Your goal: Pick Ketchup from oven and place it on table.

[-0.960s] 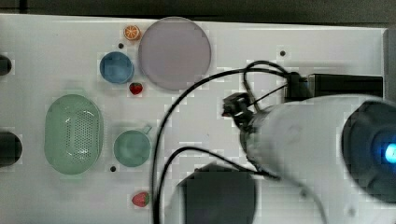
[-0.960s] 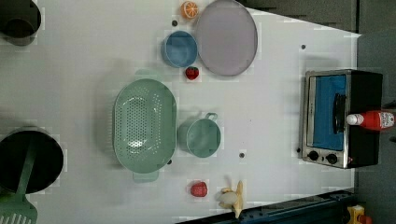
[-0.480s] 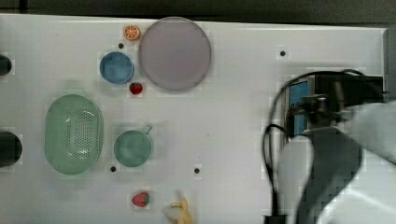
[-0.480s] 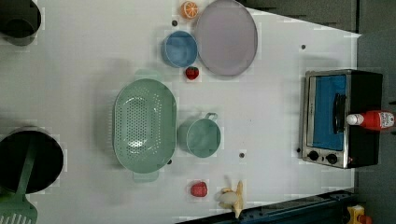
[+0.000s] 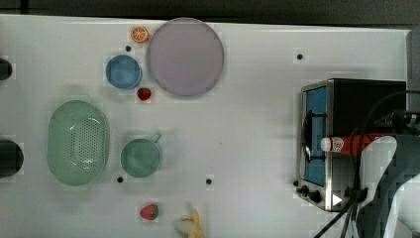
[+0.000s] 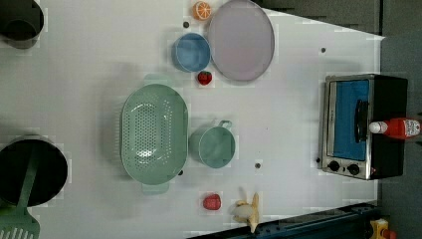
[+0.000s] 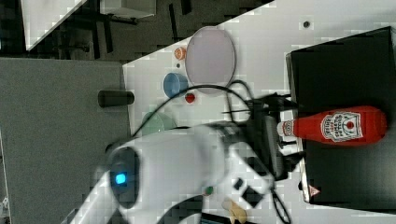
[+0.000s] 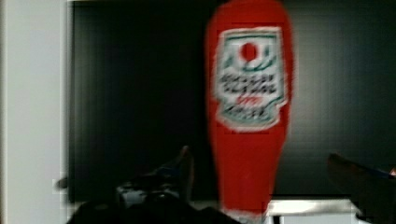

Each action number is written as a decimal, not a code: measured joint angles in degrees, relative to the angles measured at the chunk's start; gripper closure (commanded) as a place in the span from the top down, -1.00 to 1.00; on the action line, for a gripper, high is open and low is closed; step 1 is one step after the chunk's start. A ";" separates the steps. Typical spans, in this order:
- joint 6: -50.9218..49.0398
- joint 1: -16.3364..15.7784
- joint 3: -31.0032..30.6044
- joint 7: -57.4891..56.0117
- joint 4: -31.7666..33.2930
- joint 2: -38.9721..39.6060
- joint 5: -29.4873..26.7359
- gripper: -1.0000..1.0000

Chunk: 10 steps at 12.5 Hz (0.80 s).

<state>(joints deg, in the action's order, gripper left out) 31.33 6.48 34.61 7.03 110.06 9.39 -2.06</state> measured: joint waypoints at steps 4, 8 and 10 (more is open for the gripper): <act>-0.67 0.91 0.48 -0.22 -2.52 3.25 -0.12 1.00; 4.39 1.11 1.15 -2.76 -3.53 4.83 -3.65 1.00; 4.64 1.21 2.32 -3.51 -3.13 8.79 -7.80 1.00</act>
<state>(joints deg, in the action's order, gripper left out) 35.98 7.69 36.93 3.51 106.93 18.18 -9.86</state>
